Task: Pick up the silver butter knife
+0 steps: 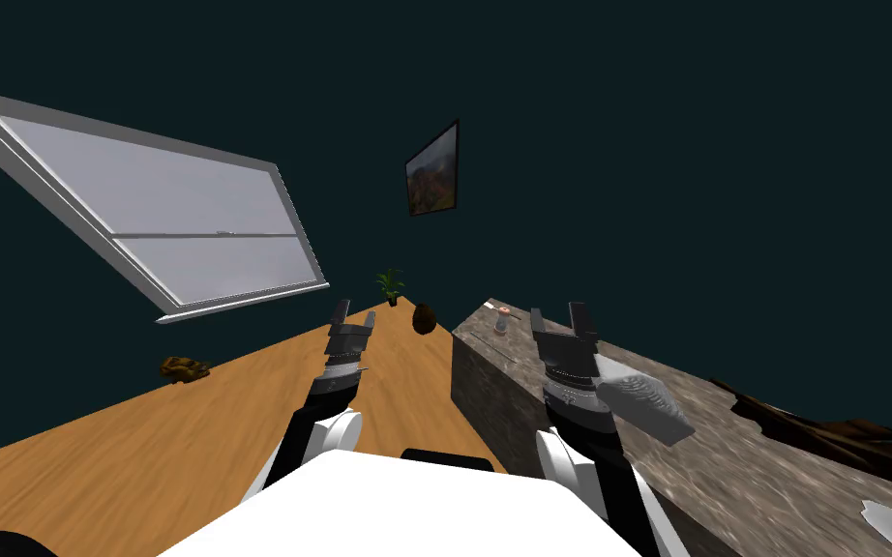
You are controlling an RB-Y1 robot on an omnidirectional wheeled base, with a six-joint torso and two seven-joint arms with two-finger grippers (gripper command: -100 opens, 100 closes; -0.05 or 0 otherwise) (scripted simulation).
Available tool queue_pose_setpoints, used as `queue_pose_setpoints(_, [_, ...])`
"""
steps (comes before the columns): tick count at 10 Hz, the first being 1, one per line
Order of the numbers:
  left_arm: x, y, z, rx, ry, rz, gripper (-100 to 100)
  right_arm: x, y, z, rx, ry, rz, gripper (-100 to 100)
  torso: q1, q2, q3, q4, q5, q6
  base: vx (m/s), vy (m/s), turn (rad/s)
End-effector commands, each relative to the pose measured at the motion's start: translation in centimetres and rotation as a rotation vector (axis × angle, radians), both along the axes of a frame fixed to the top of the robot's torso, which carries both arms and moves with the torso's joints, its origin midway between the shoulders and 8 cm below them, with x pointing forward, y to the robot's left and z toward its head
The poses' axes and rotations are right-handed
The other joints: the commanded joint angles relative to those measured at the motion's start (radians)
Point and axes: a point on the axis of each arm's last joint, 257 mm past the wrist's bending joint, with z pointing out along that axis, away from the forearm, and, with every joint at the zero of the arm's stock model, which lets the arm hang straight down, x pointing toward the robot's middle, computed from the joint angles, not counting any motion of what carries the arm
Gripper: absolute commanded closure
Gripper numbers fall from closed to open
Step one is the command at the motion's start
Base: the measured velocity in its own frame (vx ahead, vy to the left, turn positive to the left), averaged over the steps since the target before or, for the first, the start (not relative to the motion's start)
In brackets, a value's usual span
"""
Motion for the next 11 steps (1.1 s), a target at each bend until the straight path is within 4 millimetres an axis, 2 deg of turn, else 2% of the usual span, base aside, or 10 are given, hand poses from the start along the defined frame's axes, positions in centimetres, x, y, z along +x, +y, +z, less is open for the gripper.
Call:
queue_pose_setpoints(1, [0.0,0.0,0.0,0.000,0.000,0.000,0,0.3,0.7,-0.6,-0.041,0.014,0.016,-100,0.000,0.000,0.000,0.000,0.000,0.000,-0.025,0.013,0.056])
queue_pose_setpoints(5, [0.0,0.0,0.0,0.000,0.000,0.000,0,1.8,3.1,-3.6,-0.193,0.069,0.061,-100,0.003,0.006,0.003,0.001,0.001,0.000,-0.078,0.054,0.155])
queue_pose_setpoints(6, [0.0,0.0,0.0,0.000,0.000,0.000,0,1.8,3.2,-3.7,-0.202,0.071,0.065,-100,0.006,0.006,0.003,0.001,0.001,0.000,-0.072,0.074,0.039])
queue_pose_setpoints(8, [0.0,0.0,0.0,0.000,0.000,0.000,0,2.7,4.5,-6.1,-0.302,0.107,0.089,-100,0.004,0.006,0.003,0.001,0.001,0.000,-0.092,0.080,0.201])
queue_pose_setpoints(9, [0.0,0.0,0.0,0.000,0.000,0.000,0,2.7,4.6,-6.2,-0.309,0.108,0.093,-100,0.006,0.006,0.004,0.001,0.001,0.000,-0.074,0.063,0.055])
queue_pose_setpoints(11, [0.0,0.0,0.0,0.000,0.000,0.000,0,3.6,5.7,-9.1,-0.417,0.145,0.115,-100,0.004,0.006,0.003,0.001,0.001,0.000,-0.101,0.083,0.215])
